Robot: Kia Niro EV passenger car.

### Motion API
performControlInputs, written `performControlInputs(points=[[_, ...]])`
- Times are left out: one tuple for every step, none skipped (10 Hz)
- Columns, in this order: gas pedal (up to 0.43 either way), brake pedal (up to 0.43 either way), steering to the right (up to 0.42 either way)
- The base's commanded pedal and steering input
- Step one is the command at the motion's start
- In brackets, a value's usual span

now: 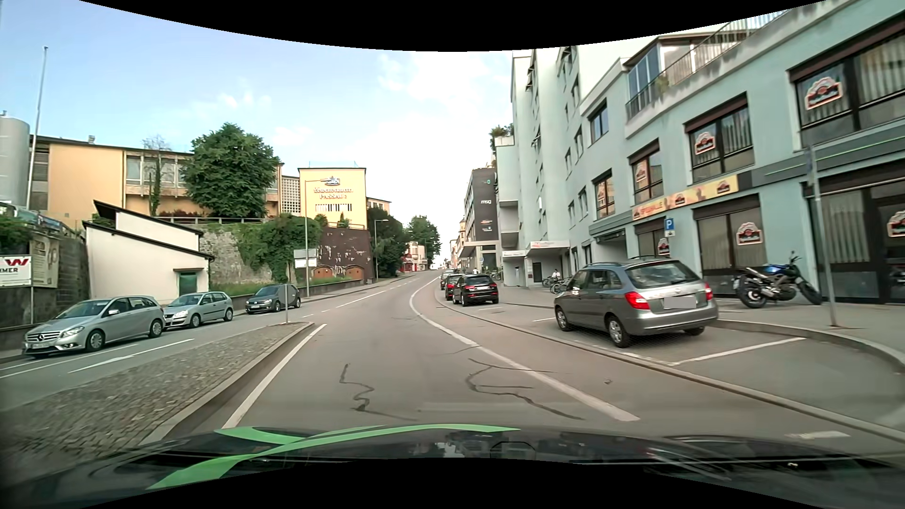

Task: Follow the waypoints while adhering to traffic rules and regulations

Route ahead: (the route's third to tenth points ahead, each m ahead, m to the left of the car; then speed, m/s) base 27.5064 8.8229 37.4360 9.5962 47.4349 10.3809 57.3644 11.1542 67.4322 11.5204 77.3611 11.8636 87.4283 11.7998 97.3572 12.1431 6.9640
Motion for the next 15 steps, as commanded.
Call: performControlInputs(points=[[0.24,0.0,-0.185],[0.26,0.0,-0.156],[0.268,0.0,-0.136],[0.268,0.0,-0.114],[0.268,0.0,-0.099],[0.26,0.0,-0.095],[0.26,0.0,-0.092],[0.26,0.0,-0.09],[0.26,0.0,-0.084],[0.26,0.0,-0.075],[0.26,0.0,-0.063],[0.26,0.0,-0.05],[0.26,0.0,-0.041],[0.26,0.0,-0.031],[0.26,0.0,-0.023]])
